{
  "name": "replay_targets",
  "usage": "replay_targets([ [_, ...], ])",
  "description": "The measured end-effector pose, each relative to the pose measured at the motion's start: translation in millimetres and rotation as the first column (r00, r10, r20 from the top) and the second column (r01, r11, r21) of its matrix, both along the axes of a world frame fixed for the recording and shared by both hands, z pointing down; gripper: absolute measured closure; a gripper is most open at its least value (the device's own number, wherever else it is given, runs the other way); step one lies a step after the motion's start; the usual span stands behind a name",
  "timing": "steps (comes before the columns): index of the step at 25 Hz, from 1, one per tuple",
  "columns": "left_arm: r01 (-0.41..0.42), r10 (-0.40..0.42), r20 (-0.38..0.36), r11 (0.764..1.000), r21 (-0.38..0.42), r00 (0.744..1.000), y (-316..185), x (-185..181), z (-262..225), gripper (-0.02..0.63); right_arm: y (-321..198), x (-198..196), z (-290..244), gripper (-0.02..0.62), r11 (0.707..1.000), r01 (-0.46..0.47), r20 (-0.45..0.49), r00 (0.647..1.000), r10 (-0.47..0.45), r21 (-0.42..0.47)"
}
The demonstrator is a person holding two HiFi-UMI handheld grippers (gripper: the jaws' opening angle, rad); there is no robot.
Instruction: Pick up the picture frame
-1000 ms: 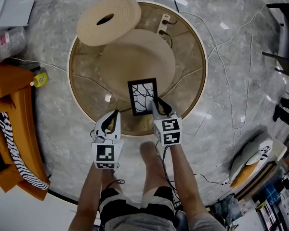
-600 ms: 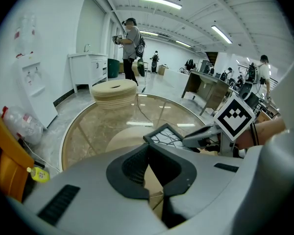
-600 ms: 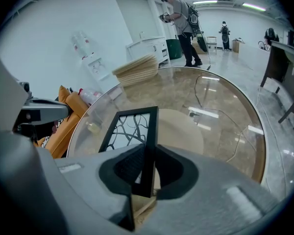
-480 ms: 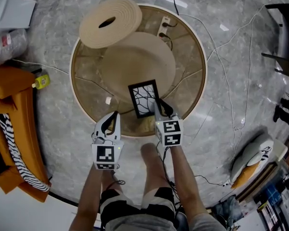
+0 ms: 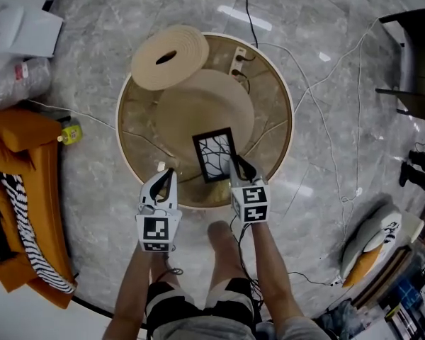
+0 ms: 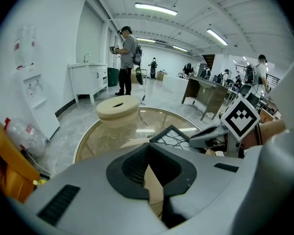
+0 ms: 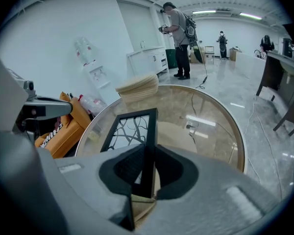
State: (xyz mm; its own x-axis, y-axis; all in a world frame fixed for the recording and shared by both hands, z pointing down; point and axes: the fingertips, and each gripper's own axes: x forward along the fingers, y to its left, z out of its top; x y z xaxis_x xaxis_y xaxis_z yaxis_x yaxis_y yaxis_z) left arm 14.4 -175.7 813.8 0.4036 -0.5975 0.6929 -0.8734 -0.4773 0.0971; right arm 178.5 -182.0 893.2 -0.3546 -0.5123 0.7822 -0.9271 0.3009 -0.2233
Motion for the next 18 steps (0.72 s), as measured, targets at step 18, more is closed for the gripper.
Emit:
replay_targets([
  [18, -0.098, 0.104, -0.028, 0.982, 0.164, 0.994, -31.7, 14.9, -172.3, 0.589, -23.4, 15.4, -212.4, 0.531, 0.972, -0.101, 0.006, 0.995, 0.103, 0.214],
])
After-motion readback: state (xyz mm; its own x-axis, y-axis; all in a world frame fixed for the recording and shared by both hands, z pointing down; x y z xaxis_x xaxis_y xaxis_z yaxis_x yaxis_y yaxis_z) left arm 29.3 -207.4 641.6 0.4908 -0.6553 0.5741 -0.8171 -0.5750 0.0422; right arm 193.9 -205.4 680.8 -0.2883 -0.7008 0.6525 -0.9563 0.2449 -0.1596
